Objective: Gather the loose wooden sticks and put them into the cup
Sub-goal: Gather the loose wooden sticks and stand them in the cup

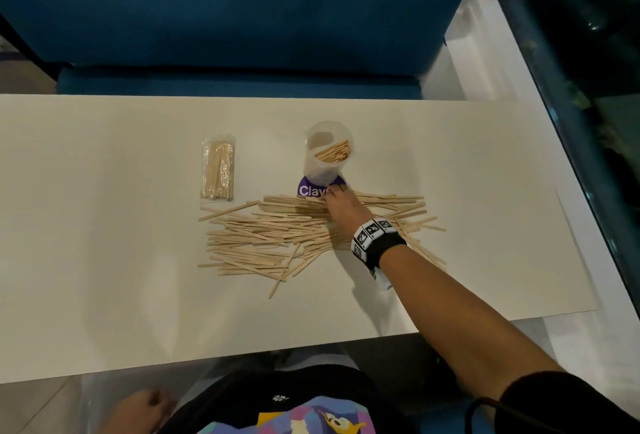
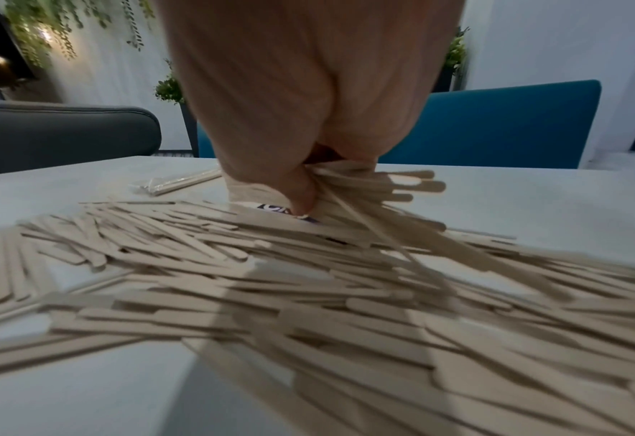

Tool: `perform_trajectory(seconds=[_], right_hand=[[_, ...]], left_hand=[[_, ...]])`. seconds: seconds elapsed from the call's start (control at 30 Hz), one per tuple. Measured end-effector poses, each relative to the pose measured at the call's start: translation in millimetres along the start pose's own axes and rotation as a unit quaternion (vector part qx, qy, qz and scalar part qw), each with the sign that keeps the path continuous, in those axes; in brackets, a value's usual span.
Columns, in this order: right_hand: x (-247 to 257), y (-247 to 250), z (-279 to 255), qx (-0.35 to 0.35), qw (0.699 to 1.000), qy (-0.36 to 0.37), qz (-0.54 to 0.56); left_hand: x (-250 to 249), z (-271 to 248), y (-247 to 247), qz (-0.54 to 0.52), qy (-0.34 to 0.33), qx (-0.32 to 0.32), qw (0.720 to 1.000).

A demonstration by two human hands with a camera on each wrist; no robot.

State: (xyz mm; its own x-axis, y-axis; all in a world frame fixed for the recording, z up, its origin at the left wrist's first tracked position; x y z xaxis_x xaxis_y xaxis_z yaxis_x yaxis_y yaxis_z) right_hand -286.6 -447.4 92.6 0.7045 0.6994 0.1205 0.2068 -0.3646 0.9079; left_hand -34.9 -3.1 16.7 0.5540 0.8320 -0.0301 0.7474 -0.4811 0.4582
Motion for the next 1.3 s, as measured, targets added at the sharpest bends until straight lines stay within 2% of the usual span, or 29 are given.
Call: perform_trajectory(seconds=[0.1,0.17,0.2,0.27,0.33,0.4,0.57,0.63,0.7,0.77,0.83,0.9,0.93,0.97,1.0,1.03,1.07,1.17,1.2,1.23,1.3], right_hand=[[-0.6,12.8,-9.3,-0.011,0.998,-0.016,0.055],[2.1,23.9,-16.3,-0.021,0.994,-0.017,0.109],[4.6,29.5,-19.5,-0.023,0.990,-0.016,0.136],[13.4,38.5,-23.8,-0.019,0.984,-0.021,0.174],[26.3,44.5,-26.3,-0.023,0.982,-0.011,0.188],[43.4,48.8,-27.7,-0.025,0.976,0.014,0.214],[84.0,57.5,-30.2,-0.026,0.949,0.051,0.310],[92.9,57.2,-28.2,-0.030,0.937,0.047,0.344],[99.8,55.9,-24.8,-0.025,0.935,0.038,0.352],[101.6,54.6,-18.8,-0.025,0.949,0.017,0.312],[95.2,58.5,-9.9,-0.043,0.966,-0.010,0.253],[88.1,61.2,-5.4,-0.055,0.969,-0.026,0.240],[89.0,62.3,-2.1,-0.052,0.962,-0.021,0.266],[105.6,69.7,14.3,-0.042,0.954,-0.008,0.297],[100.2,74.1,12.2,-0.059,0.930,-0.024,0.362],[93.5,80.2,9.2,-0.084,0.891,-0.047,0.445],[87.0,87.0,7.4,-0.115,0.836,-0.074,0.532],[71.5,107.8,-2.6,-0.184,0.646,-0.082,0.737],[68.3,114.6,-6.3,-0.203,0.597,-0.074,0.773],[66.1,121.5,-9.4,-0.220,0.558,-0.060,0.798],[64.6,130.2,-13.1,-0.250,0.518,-0.030,0.818]], left_hand=[[-33.1,-18.2,29.7,0.052,-0.072,0.054,0.995],[-79.1,-34.6,64.9,0.024,-0.117,0.093,0.988],[-104.3,-43.9,81.2,-0.009,-0.146,0.097,0.984],[-157.4,-53.3,118.6,-0.099,-0.224,0.035,0.969],[-203.8,-54.5,149.2,-0.199,-0.282,-0.054,0.937],[-245.4,-53.5,170.2,-0.324,-0.304,-0.082,0.892],[-318.9,-56.5,182.5,-0.537,-0.322,0.028,0.779],[-328.3,-62.5,181.8,-0.601,-0.315,0.031,0.734],[-331.8,-65.3,184.4,-0.634,-0.306,0.014,0.710],[-332.9,-64.9,188.4,-0.632,-0.297,-0.004,0.716],[-334.1,-64.1,189.4,-0.599,-0.294,-0.010,0.745],[-335.8,-65.0,188.5,-0.562,-0.312,-0.002,0.766],[-331.9,-62.7,189.9,-0.560,-0.323,0.012,0.763],[-312.9,-51.7,200.0,-0.592,-0.327,0.032,0.736],[-312.9,-51.3,197.4,-0.609,-0.333,0.063,0.717],[-313.9,-50.8,193.2,-0.627,-0.324,0.090,0.703],[-313.8,-48.4,186.9,-0.627,-0.305,0.111,0.708],[-323.7,-44.1,159.4,-0.543,-0.243,0.183,0.782],[-328.2,-43.5,150.9,-0.518,-0.226,0.216,0.796],[-333.5,-45.5,144.4,-0.509,-0.215,0.250,0.795],[-344.1,-55.9,138.1,-0.522,-0.205,0.314,0.766]])
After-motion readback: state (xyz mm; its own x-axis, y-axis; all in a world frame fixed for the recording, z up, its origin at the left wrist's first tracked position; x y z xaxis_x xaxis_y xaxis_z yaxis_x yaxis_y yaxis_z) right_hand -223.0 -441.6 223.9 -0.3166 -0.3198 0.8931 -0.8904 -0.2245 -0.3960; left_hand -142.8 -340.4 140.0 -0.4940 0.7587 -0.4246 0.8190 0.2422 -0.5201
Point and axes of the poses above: each hand's wrist, its own z-axis towards the middle knuckle, its own y-axis out of the back of the hand, x = y × z, the point moved 4 cm from there along z, towards the middle knuckle, and after that the axes turned 2 degrees about y, right-handed, at the moved point
